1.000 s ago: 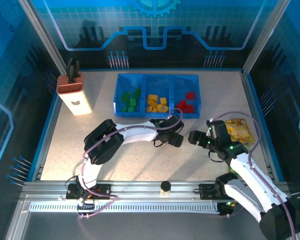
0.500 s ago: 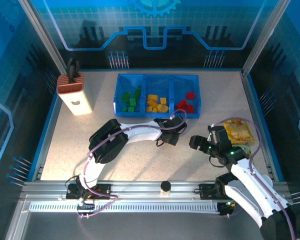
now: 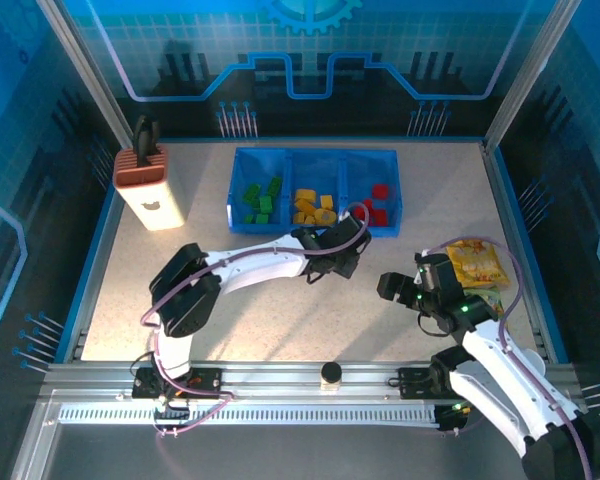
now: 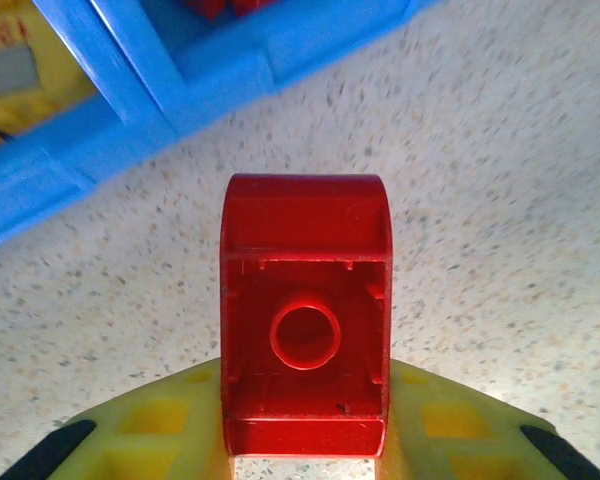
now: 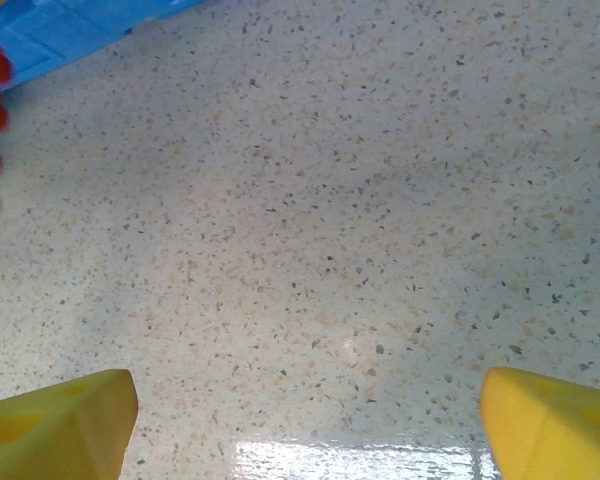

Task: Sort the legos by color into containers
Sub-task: Place the lego in the container.

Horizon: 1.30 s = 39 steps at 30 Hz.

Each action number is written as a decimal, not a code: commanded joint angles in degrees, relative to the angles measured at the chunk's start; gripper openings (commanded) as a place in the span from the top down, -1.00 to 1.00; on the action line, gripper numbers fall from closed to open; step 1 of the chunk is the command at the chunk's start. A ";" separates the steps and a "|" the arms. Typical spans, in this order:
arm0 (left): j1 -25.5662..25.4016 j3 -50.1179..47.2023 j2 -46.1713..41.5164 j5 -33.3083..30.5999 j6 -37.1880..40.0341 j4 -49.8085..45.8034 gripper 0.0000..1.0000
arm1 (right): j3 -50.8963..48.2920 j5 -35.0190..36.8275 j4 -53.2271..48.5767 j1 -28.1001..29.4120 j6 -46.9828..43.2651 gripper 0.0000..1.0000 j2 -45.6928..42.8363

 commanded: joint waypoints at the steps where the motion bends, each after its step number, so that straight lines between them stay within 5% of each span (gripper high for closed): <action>1: -0.24 2.26 -3.72 -1.91 3.09 -1.23 0.44 | -0.88 0.06 -1.97 0.86 0.51 -0.79 -1.87; 34: -0.14 0.43 -27.77 -5.34 10.72 5.58 0.46 | -3.68 -2.00 -0.29 4.62 1.74 -0.82 -5.56; 39: 1.47 -2.45 -28.70 -0.55 11.50 10.85 0.45 | -4.84 -4.88 3.58 7.10 -0.06 -0.96 -9.23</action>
